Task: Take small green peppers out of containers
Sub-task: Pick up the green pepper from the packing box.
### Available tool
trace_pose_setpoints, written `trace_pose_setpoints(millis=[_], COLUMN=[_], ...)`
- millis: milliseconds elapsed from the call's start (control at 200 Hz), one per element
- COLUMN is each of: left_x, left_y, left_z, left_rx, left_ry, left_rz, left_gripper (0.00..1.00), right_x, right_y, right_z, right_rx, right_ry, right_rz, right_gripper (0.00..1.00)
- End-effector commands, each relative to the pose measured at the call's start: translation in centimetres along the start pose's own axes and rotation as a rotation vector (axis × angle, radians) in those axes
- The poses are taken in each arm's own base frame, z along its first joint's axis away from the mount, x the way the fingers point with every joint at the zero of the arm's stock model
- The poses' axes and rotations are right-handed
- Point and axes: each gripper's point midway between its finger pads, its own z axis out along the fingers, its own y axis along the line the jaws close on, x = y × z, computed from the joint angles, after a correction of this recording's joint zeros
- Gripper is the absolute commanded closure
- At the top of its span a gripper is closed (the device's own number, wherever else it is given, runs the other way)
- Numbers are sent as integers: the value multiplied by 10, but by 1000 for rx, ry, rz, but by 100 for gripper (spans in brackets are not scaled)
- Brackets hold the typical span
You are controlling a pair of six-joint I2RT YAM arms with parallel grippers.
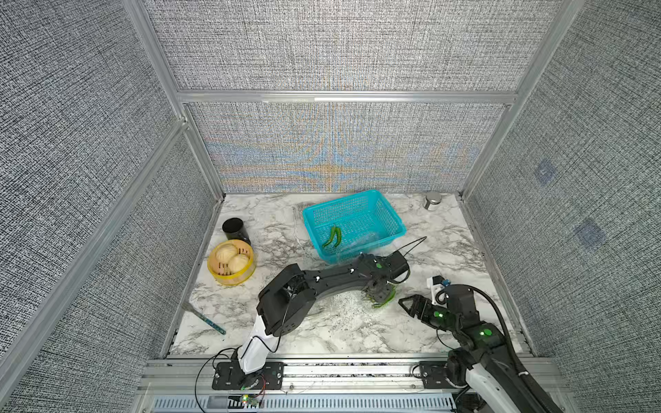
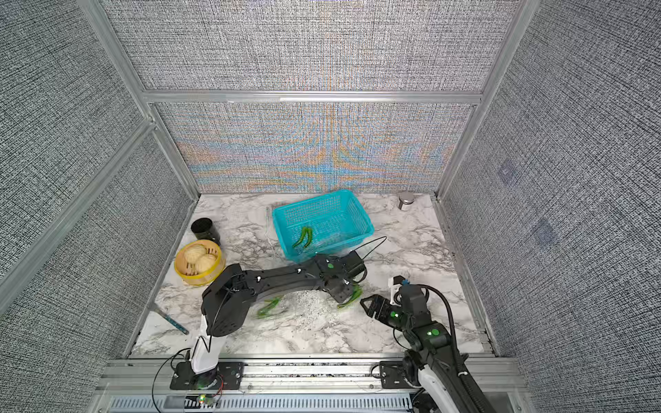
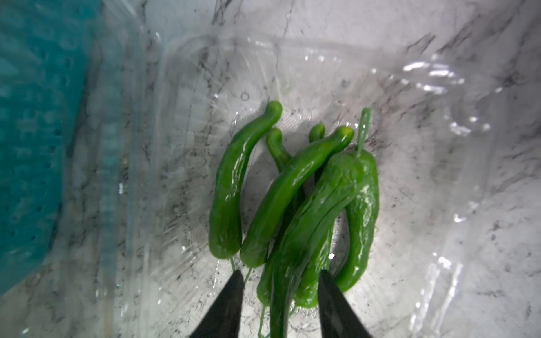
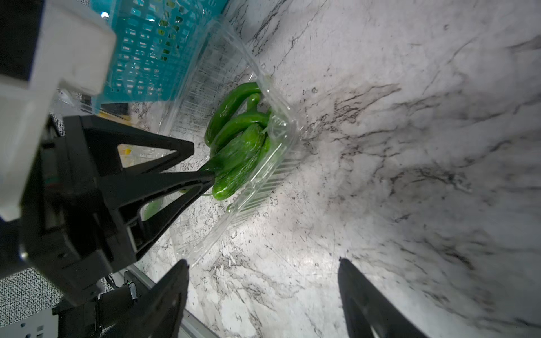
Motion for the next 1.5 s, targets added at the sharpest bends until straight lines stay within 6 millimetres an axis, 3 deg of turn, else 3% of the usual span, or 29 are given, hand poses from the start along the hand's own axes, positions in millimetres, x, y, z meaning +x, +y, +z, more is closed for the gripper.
trace_pose_setpoints(millis=[0,280,330,425,681,1041,1211,1301,1431,1496], left_x=[-14,-3,-1,0,-2,-6,-4,-5,-8,-8], left_y=[-1,-6,-6,-2,3,5,1,-2,-2,-2], left_z=[2,28,31,26,5,-14,-4,1,-1,-2], left_rx=[0,10,8,-4,-13,-13,-1,7,8,10], left_ry=[-52,6,10,7,-12,-22,-4,1,-11,-12], left_rz=[-8,-2,-2,-3,4,12,27,26,23,28], left_gripper=[39,41,51,79,99,93,79,83,100,100], right_x=[-2,-1,-1,-1,-1,-1,0,1,2,2], right_y=[2,1,1,1,1,1,-1,-1,-2,-2], right_z=[-1,0,0,-1,0,0,2,3,2,2], right_rx=[-7,-5,-5,-4,-6,-6,-5,-5,-3,-2], right_ry=[-8,-7,-7,-7,-7,-6,-3,2,4,0], right_rz=[-1,-2,-1,-2,1,2,4,7,5,6], right_gripper=[19,19,19,19,19,19,20,20,19,19])
